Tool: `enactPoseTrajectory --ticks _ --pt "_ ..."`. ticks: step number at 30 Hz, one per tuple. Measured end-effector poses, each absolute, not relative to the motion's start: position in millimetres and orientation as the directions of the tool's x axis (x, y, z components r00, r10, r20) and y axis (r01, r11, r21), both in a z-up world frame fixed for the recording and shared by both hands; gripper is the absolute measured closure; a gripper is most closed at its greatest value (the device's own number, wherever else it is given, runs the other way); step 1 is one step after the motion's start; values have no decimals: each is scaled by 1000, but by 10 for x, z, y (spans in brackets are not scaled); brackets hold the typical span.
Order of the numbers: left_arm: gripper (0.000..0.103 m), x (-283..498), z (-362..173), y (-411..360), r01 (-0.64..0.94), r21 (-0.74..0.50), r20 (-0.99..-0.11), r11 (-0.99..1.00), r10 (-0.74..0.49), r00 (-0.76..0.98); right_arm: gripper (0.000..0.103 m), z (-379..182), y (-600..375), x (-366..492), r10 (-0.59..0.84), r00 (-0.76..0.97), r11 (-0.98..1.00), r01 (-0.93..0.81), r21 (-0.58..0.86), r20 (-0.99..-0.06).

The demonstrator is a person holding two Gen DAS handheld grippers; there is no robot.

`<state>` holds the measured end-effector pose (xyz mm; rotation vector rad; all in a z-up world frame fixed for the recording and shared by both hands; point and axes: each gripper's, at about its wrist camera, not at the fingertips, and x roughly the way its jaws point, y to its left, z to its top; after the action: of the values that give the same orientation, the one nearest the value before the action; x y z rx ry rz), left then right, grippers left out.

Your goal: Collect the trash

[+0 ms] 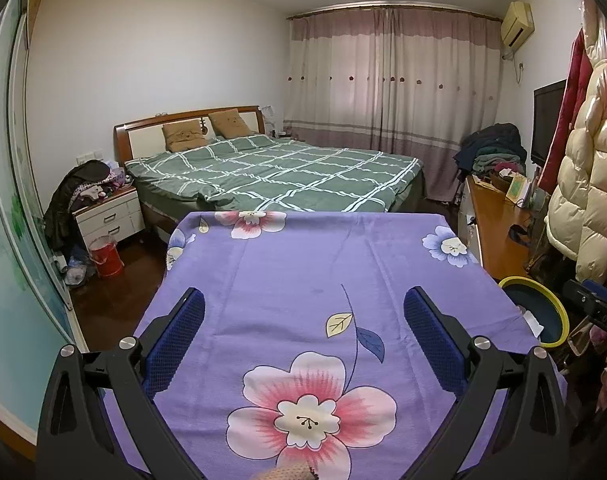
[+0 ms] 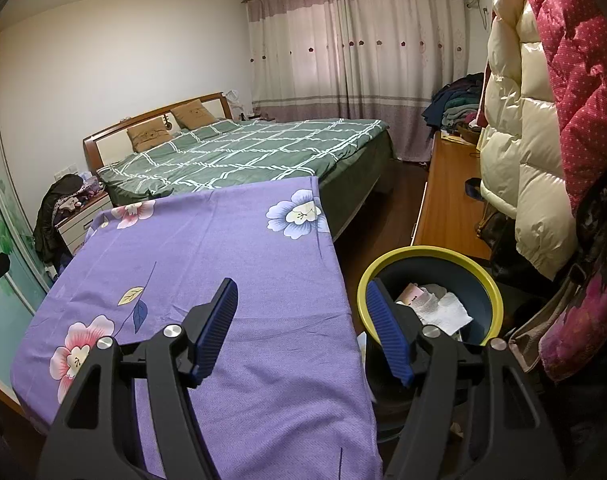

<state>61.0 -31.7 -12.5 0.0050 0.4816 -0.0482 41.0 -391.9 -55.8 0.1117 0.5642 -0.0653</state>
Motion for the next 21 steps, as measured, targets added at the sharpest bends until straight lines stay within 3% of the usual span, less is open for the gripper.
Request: enactPoseTrajectory --ticks 21 --pt "5 665 -194 -272 52 -3 -482 999 -47 875 39 -579 -3912 419 -29 841 991 93 92 -541"
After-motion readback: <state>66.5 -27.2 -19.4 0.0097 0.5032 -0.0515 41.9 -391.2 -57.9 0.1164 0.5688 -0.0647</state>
